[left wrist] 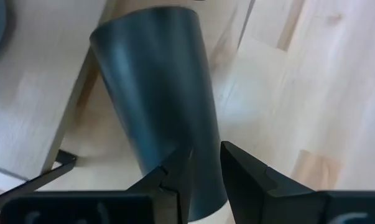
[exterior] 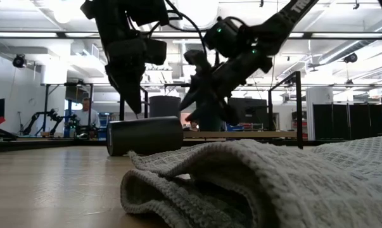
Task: Stack small to large cups/mugs on shelf
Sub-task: Put the black cup on the shelf
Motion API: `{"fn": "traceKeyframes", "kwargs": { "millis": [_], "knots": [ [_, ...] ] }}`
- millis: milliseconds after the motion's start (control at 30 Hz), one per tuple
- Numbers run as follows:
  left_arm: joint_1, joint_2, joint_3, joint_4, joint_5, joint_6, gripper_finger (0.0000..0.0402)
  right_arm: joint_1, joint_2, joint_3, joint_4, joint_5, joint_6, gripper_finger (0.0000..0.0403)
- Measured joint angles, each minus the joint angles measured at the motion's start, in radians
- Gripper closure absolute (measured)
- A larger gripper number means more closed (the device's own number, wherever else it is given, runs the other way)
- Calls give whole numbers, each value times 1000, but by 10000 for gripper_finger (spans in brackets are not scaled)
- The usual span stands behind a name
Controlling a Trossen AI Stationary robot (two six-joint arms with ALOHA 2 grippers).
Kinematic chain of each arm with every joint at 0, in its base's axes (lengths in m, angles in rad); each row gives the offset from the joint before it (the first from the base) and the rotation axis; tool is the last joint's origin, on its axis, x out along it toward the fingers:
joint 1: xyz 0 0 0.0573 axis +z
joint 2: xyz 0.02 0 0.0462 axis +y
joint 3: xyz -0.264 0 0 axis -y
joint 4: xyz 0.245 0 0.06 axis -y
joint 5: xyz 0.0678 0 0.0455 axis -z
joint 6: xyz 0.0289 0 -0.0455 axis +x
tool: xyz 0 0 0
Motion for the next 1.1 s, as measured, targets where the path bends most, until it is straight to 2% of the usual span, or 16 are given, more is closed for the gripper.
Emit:
{"fn": "traceKeyframes", "kwargs": {
  "millis": [233,433,900,1100],
  "knots": [
    [1,0,-14,-4,-20,0,334,4,56,10,40,-4,34,275],
    [1,0,-17,-2,-20,2,334,4,56,36,38,3,-7,275],
    [1,0,-25,-3,-20,1,334,11,166,155,40,-23,-17,276],
    [1,0,-25,-3,-19,2,334,11,164,160,24,-26,-56,303]
  ]
}}
